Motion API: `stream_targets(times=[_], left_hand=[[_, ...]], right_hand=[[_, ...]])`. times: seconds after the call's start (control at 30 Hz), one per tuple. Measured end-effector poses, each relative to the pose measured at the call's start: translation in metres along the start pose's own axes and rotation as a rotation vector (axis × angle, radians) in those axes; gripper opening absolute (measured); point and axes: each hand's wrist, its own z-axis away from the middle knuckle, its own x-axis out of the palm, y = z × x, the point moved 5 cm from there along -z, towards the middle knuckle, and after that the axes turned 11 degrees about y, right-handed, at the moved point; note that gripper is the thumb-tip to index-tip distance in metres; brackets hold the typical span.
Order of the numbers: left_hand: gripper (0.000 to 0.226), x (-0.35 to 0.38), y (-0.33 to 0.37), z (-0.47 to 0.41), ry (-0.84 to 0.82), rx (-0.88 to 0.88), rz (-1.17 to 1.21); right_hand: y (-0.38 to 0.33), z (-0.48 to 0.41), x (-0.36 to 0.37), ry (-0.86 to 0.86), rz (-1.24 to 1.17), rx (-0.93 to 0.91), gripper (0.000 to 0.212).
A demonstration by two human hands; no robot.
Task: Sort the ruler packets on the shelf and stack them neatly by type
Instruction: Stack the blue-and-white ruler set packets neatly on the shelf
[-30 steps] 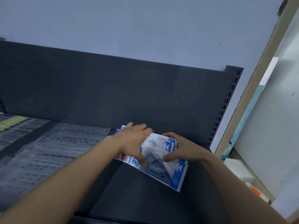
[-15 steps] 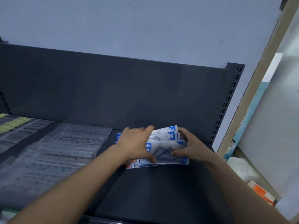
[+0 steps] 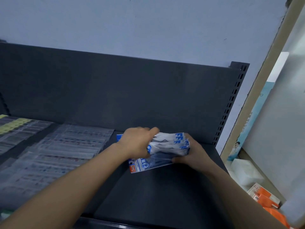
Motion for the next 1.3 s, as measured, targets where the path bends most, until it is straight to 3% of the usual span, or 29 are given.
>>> stream_targets(times=[0.07, 0.1, 0.2, 0.33, 0.47, 0.6, 0.67, 0.73, 0.77, 0.83, 0.9, 0.93, 1.1, 1.3], left_hand=[[0.077, -0.01, 0.0, 0.0, 0.097, 0.013, -0.031], [0.085, -0.011, -0.004, -0.001, 0.07, -0.003, -0.025], [0.102, 0.001, -0.012, -0.001, -0.189, -0.068, 0.001], [0.084, 0.016, -0.015, -0.004, -0.31, -0.096, 0.095], [0.084, 0.015, -0.012, -0.013, -0.37, -0.077, 0.127], [0.062, 0.016, -0.012, -0.016, -0.321, -0.151, 0.043], [0.061, 0.016, -0.019, -0.018, -0.317, -0.227, 0.038], [0.064, 0.017, -0.028, -0.018, -0.34, -0.307, 0.061], [0.065, 0.017, -0.032, -0.018, -0.344, -0.337, 0.067], [0.067, 0.017, -0.037, -0.016, -0.34, -0.378, 0.068], [0.067, 0.016, -0.04, -0.013, -0.337, -0.399, 0.061], [0.067, 0.016, -0.041, -0.012, -0.338, -0.408, 0.058], [0.065, 0.012, -0.05, -0.004, -0.347, -0.443, 0.063], [0.064, 0.009, -0.052, 0.002, -0.352, -0.43, 0.058]], right_hand=[[-0.003, -0.003, -0.007, 0.07, -0.015, -0.069, 0.08], [-0.003, -0.005, -0.009, 0.073, -0.039, -0.075, 0.085], [0.009, -0.005, -0.003, 0.005, -0.013, 0.017, 0.097], [0.017, -0.007, 0.006, -0.06, -0.015, 0.123, 0.113], [0.013, -0.01, 0.006, -0.042, -0.013, 0.139, 0.119], [0.001, -0.004, 0.006, 0.125, 0.133, 0.005, 0.126], [-0.017, 0.003, 0.005, 0.338, 0.381, -0.269, 0.109], [-0.041, 0.015, 0.01, 0.574, 0.547, -0.596, 0.064], [-0.049, 0.019, 0.017, 0.593, 0.576, -0.683, 0.04], [-0.054, 0.016, 0.037, 0.306, 0.603, -0.611, 0.011], [-0.041, 0.015, 0.056, -0.05, 0.678, -0.389, 0.015], [-0.036, 0.016, 0.061, -0.131, 0.713, -0.349, 0.02], [-0.045, 0.018, 0.066, -0.281, 0.646, -0.301, 0.015], [-0.052, 0.021, 0.074, -0.392, 0.638, -0.285, 0.047]])
